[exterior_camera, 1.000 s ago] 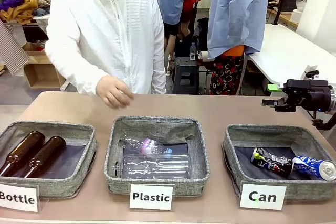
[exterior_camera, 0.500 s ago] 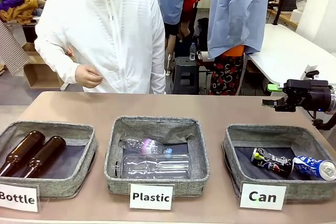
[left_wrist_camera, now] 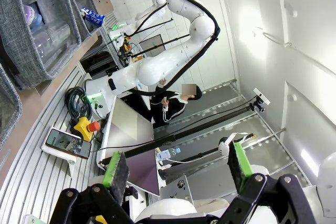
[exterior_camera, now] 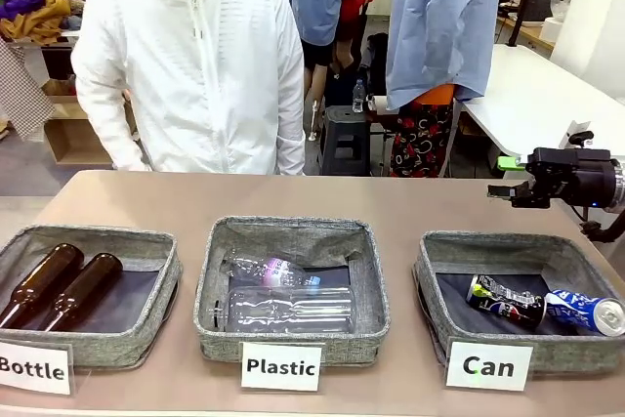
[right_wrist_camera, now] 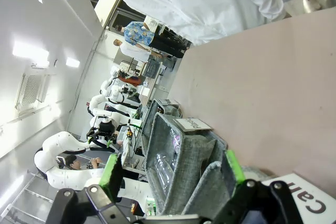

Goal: Sort the can waste into the basket.
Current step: Pick up the can waste from the table and place it in the right Fabric basket.

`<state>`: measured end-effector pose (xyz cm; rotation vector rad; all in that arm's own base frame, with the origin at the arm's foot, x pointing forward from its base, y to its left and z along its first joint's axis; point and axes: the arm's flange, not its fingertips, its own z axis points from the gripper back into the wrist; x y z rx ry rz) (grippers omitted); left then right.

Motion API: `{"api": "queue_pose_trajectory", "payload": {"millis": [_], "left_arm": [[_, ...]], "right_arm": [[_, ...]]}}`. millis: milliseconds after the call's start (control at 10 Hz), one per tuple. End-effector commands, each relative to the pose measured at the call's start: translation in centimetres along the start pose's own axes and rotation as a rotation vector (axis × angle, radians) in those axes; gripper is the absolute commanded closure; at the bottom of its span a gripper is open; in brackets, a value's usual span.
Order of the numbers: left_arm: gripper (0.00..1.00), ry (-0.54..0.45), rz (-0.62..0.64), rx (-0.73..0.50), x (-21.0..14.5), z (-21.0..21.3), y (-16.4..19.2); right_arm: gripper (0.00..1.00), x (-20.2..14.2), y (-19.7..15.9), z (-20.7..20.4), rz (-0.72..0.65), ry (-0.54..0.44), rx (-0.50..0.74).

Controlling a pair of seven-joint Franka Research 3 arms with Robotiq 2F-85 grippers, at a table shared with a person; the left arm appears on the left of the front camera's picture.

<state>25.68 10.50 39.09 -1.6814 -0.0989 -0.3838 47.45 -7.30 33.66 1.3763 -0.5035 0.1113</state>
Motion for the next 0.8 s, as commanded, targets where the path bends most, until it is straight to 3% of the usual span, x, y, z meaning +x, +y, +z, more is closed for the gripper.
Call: {"api": "queue_pose_trajectory", "payload": {"millis": [0, 700], "left_arm": [[0.00, 0.003, -0.024, -0.010, -0.10, 0.01, -0.19], [0.00, 0.003, -0.024, -0.010, -0.10, 0.01, -0.19]], "right_arm": [[0.00, 0.13, 0.23, -0.18, 0.020, -0.012, -0.007], [0.00, 0.13, 0.23, -0.18, 0.020, -0.012, -0.007]]}}
